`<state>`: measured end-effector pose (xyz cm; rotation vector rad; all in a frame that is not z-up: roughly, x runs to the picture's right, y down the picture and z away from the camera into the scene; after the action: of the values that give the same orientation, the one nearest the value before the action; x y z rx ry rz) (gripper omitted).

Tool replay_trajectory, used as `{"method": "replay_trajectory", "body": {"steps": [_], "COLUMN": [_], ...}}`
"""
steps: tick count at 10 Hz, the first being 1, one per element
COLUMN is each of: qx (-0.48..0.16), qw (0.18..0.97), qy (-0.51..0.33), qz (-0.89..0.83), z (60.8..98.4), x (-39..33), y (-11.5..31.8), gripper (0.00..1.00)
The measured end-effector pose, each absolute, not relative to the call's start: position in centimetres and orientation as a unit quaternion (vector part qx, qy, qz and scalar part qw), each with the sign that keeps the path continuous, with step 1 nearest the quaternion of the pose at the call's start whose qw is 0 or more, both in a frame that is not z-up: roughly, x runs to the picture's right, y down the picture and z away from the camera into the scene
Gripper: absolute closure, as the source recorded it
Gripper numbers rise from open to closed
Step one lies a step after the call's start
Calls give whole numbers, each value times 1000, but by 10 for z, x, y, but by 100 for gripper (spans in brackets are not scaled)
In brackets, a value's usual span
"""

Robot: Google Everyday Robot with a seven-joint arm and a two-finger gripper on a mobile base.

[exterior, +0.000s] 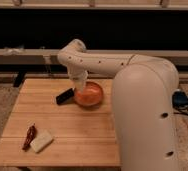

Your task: Place the ceramic cup in the ceramic bowl

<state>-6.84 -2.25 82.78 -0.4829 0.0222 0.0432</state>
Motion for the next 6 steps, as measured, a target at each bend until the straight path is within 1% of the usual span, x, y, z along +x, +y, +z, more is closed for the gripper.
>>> {"method": "replay_trajectory", "body": {"steps": [1,2,5,6], "qx": [-243,-247,-254,-255], "qw": [969,968,965,965], "qy": [15,19,28,29], "qz": [31,39,53,56], "z": [830,834,852,858], "x": [-61,-53,-48,-48], "y": [-16,-7,16,22], "gripper": [97,88,57,45]}}
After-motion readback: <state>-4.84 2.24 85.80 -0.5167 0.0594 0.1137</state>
